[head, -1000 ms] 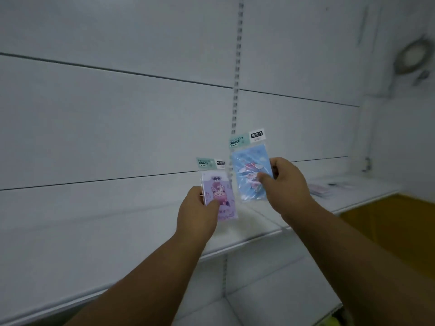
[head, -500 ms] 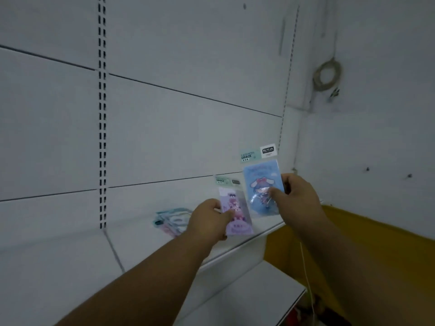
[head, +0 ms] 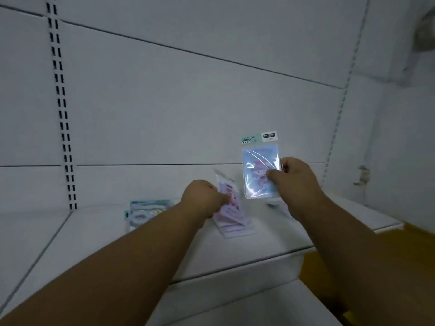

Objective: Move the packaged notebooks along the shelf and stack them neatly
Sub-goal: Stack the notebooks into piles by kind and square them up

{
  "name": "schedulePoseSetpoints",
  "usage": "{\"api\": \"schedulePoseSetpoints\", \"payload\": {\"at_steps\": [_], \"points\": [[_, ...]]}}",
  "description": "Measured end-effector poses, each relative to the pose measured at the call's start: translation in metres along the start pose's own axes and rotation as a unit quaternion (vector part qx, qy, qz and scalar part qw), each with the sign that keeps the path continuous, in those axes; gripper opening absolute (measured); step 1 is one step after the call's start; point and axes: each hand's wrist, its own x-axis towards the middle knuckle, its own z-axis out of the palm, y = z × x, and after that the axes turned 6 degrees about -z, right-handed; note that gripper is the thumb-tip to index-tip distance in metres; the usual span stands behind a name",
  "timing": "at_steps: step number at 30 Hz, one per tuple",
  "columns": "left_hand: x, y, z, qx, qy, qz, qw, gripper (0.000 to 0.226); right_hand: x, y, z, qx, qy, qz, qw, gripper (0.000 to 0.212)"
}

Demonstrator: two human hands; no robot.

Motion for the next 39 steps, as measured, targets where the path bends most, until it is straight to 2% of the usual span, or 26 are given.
{"api": "schedulePoseSetpoints", "payload": {"at_steps": [3,7,9,11,14,15,17,19,21,24,27,30,33,35,39], "points": [[0.003,0.002,0.013,0.025,0.045,-0.045,0.998,0.034,0.023,0.023,0.009,0.051,-0.075,0.002,0.996,0.004],[0.002,0.007,0.024,0.126,0.091,-0.084,0.984,0.035,0.035,0.041,0.022,0.1,-0.163,0.004,0.981,0.019],[0.001,0.004,0.026,0.179,0.105,-0.1,0.973,0.034,0.039,0.05,0.029,0.113,-0.19,0.018,0.975,0.025],[-0.001,0.002,0.026,0.228,0.115,-0.115,0.96,0.035,0.04,0.058,0.036,0.134,-0.209,0.037,0.968,0.021],[0.001,0.002,0.023,0.294,0.149,-0.105,0.938,0.038,0.043,0.063,0.042,0.144,-0.232,0.051,0.961,0.023],[0.003,0.004,0.022,0.279,0.174,-0.091,0.94,0.032,0.043,0.064,0.043,0.145,-0.239,0.052,0.959,0.022],[0.01,0.013,0.018,0.142,0.183,-0.076,0.97,0.019,0.045,0.065,0.045,0.144,-0.252,0.062,0.955,0.016],[0.018,0.023,0.014,-0.03,0.16,-0.106,0.981,0.026,0.047,0.067,0.047,0.135,-0.263,0.079,0.952,0.009],[0.027,0.027,0.012,-0.074,0.162,-0.11,0.978,0.025,0.049,0.069,0.049,0.127,-0.265,0.097,0.951,0.01],[0.041,0.025,0.014,0.031,0.174,-0.109,0.978,0.014,0.052,0.07,0.056,0.067,-0.256,0.081,0.961,0.021],[0.055,0.017,0.016,0.121,0.153,-0.132,0.972,0.015,0.048,0.071,0.065,-0.045,-0.257,0.045,0.964,0.027],[0.065,0.004,0.014,0.229,0.155,-0.132,0.952,0.021,0.043,0.074,0.073,-0.169,-0.275,-0.005,0.946,0.039],[0.069,-0.008,0.013,0.282,0.18,-0.082,0.939,0.03,0.037,0.077,0.074,-0.251,-0.258,-0.043,0.932,0.049],[0.067,-0.012,0.008,0.289,0.187,-0.054,0.937,0.03,0.035,0.075,0.073,-0.265,-0.231,-0.09,0.932,0.042],[0.049,-0.019,-0.018,0.301,0.213,-0.006,0.929,0.024,0.024,0.048,0.081,-0.214,-0.208,-0.153,0.942,0.026]]}}
